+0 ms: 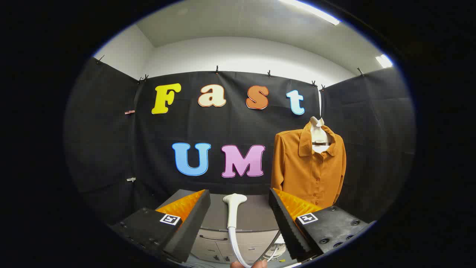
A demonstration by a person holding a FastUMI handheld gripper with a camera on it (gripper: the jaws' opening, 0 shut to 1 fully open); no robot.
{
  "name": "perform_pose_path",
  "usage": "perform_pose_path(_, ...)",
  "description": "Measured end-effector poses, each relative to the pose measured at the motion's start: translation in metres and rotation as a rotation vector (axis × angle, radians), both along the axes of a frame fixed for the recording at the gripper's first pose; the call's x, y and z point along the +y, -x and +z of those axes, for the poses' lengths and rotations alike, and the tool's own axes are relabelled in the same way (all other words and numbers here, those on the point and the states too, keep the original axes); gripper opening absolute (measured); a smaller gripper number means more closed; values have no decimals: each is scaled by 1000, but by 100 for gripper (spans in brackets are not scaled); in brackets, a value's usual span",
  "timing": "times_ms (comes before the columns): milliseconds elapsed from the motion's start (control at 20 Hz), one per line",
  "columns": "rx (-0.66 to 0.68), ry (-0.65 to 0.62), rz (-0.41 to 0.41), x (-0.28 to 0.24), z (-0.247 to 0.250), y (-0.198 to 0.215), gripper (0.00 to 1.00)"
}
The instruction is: Iron the clothes twice with a garment steamer, once on the left side and once on the right side.
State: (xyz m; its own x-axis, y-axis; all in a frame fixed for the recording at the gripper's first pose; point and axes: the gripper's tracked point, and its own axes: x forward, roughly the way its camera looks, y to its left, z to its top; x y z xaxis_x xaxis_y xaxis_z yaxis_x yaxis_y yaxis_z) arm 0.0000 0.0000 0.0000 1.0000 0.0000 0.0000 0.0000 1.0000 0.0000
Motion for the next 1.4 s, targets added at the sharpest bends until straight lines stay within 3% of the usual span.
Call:
perform_pose_path(200,-36,-44,-5,0,8,-1,98)
perform_pose_path(400,-11,6,-49,-11,1,-5,97)
perform_pose_path(650,25,-6,-46,-8,-7,-14,98)
perform_pose_path(1000,136,20,-28,1,-42,-35,98)
perform_pose_path(1400,330,32,-2,16,-114,-84,98)
